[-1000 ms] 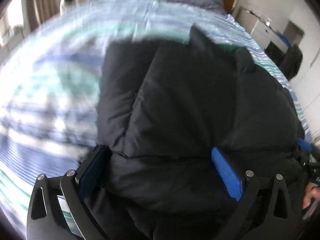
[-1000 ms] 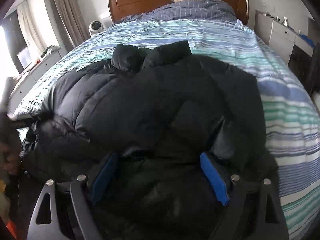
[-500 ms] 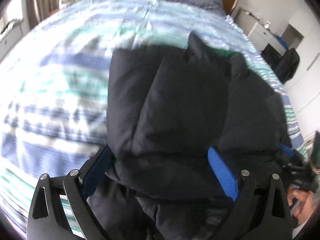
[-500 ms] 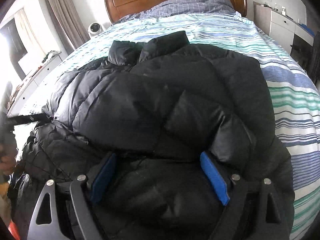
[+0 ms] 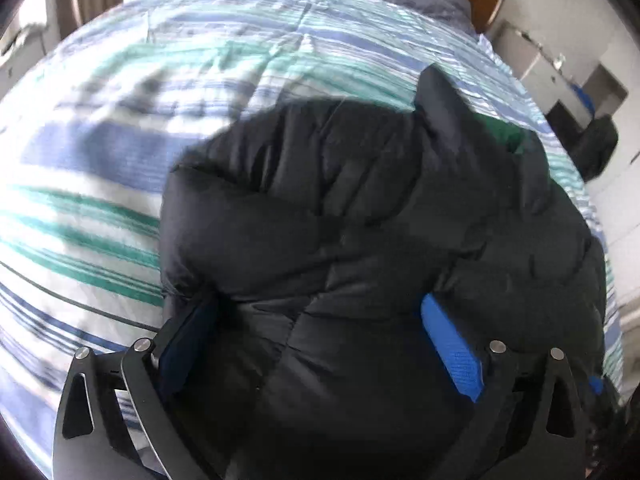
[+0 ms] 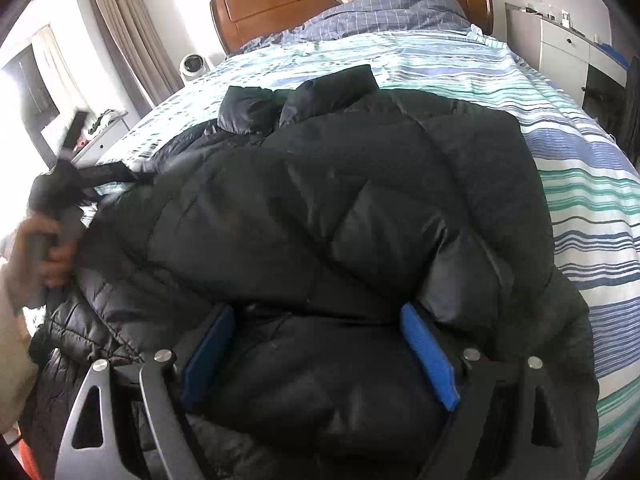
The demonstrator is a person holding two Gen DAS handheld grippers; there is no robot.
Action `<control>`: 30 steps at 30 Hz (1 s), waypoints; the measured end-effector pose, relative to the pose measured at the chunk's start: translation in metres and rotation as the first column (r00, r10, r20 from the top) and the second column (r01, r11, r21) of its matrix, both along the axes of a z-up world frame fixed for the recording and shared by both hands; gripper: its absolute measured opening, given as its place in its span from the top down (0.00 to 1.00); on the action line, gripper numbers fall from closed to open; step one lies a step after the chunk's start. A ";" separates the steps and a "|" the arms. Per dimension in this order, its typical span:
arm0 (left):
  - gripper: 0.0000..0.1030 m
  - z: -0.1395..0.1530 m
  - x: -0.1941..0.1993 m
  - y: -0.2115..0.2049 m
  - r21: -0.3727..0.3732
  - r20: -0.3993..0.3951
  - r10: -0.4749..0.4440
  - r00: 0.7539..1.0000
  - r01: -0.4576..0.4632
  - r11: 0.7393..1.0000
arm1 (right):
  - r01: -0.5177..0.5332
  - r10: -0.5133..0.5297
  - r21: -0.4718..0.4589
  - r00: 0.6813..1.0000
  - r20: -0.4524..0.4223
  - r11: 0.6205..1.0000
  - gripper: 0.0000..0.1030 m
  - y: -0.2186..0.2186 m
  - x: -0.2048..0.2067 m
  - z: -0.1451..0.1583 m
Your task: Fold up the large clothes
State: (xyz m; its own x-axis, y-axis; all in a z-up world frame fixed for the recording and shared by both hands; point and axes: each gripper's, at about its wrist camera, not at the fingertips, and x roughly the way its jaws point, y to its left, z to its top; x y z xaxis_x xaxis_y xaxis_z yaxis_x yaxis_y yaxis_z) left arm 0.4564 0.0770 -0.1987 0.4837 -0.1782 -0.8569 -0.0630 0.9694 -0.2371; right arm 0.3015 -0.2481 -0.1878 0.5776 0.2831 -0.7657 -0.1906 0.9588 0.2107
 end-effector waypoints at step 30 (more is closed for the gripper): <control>0.02 0.043 -0.205 0.024 0.047 0.003 -0.023 1.000 0.022 0.999 | -0.025 0.018 -0.087 0.997 -0.080 0.996 0.15 -0.023 -0.130 0.034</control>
State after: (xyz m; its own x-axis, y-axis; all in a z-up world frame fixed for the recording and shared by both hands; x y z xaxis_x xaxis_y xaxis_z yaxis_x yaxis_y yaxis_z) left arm 0.2517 0.1012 -0.1553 0.4832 -0.1483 -0.8628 -0.0404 0.9807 -0.1912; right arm 0.1711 -0.2707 -0.1543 0.5083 0.2248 -0.8313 -0.1974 0.9700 0.1416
